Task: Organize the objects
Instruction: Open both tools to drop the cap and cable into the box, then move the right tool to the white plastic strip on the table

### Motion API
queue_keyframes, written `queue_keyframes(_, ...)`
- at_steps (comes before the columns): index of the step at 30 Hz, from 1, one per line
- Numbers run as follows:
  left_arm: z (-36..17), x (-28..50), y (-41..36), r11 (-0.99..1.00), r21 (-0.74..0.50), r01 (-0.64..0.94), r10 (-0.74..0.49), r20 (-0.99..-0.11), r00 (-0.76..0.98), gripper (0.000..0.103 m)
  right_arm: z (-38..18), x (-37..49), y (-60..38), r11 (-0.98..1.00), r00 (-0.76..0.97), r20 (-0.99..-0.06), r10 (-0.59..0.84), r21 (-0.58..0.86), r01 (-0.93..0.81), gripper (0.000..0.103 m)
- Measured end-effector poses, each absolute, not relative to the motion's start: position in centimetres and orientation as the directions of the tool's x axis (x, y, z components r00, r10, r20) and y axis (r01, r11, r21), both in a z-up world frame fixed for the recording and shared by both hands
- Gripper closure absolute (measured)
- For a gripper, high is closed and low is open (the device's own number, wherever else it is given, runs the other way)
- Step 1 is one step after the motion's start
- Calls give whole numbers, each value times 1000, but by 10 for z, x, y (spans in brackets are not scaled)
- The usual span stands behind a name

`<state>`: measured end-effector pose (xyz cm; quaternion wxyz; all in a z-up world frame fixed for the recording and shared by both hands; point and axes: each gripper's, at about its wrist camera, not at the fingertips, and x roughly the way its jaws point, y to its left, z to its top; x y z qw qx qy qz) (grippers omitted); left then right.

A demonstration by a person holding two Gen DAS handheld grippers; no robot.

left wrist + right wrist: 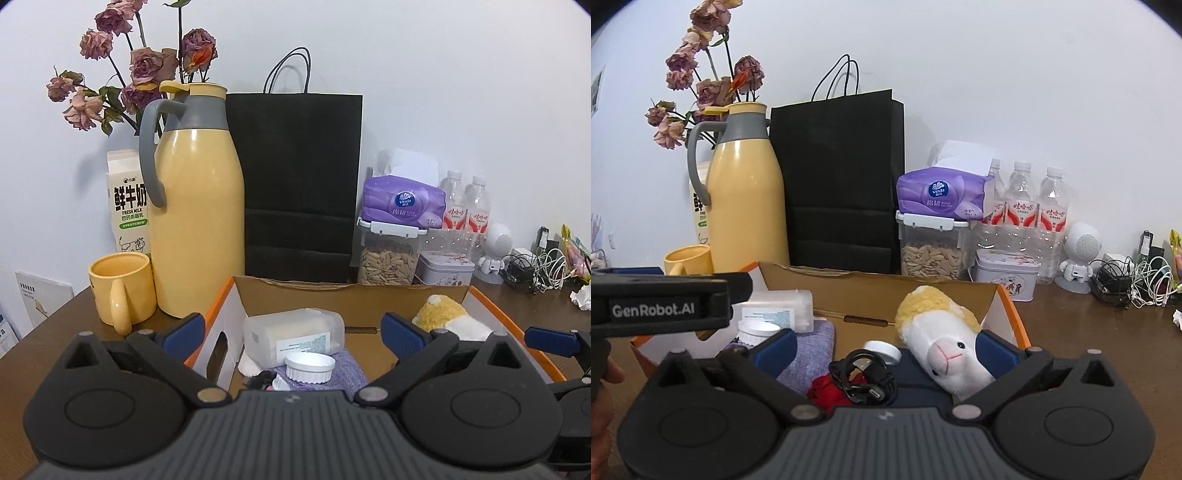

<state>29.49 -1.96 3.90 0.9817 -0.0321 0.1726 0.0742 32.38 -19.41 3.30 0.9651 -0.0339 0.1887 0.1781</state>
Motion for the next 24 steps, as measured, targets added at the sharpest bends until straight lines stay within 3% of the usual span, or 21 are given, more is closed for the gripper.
queue_keyframes(16,55,259,-16,990,-59,-127,103,-315,944,0,46,287,-203,927,873,-352,338,-34,-373,0)
queue_keyframes(24,51,226,-7,994,-58,-95,66,-375,925,0,45,251,-212,914,867,-352,353,-69,-400,0)
